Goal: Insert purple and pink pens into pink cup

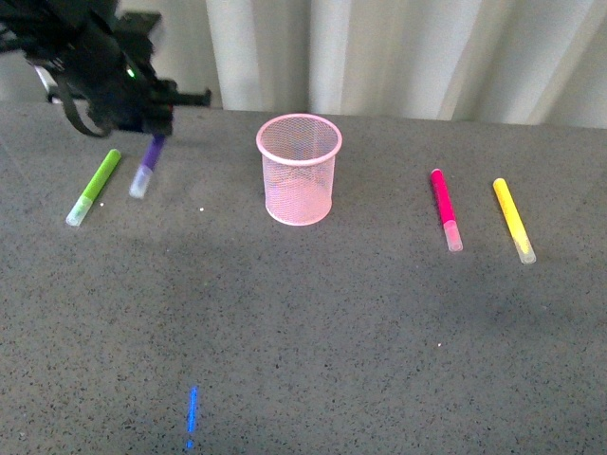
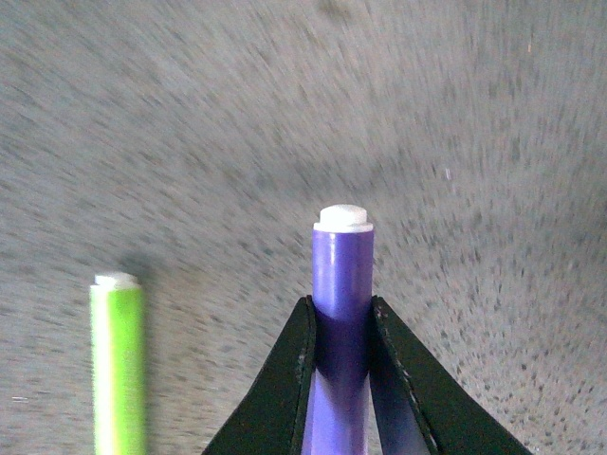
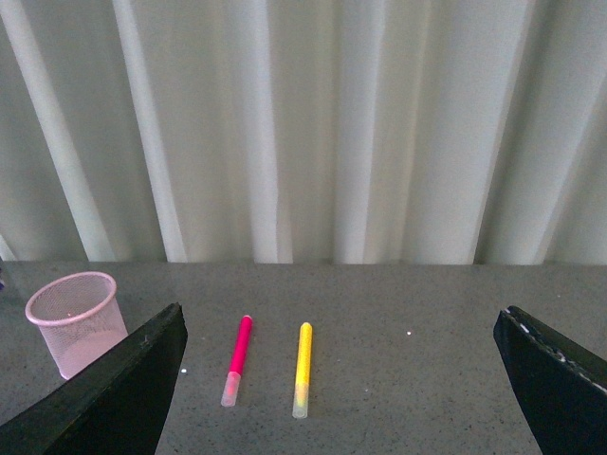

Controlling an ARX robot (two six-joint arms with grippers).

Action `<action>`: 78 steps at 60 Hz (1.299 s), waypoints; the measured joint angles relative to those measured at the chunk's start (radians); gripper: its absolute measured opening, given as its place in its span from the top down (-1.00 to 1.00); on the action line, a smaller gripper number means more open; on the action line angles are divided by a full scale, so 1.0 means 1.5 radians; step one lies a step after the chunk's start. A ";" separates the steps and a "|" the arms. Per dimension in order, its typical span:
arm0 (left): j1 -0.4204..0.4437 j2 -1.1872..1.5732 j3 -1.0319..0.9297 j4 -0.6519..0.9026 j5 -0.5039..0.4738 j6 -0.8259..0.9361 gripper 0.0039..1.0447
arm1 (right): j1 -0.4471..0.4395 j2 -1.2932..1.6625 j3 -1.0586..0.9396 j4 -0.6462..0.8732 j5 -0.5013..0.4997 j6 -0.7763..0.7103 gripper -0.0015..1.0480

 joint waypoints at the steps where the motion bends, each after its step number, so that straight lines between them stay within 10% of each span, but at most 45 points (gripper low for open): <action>1: 0.003 -0.007 -0.002 0.006 0.000 -0.001 0.76 | 0.000 0.000 0.000 0.000 0.000 0.000 -0.87; 21: 0.058 -0.212 -0.087 0.216 0.034 -0.115 0.76 | 0.000 0.000 0.000 0.000 0.000 0.000 -0.87; 78: -0.151 -0.153 -0.367 0.841 -0.045 -0.359 0.76 | 0.000 0.000 0.000 0.000 0.000 0.000 -0.87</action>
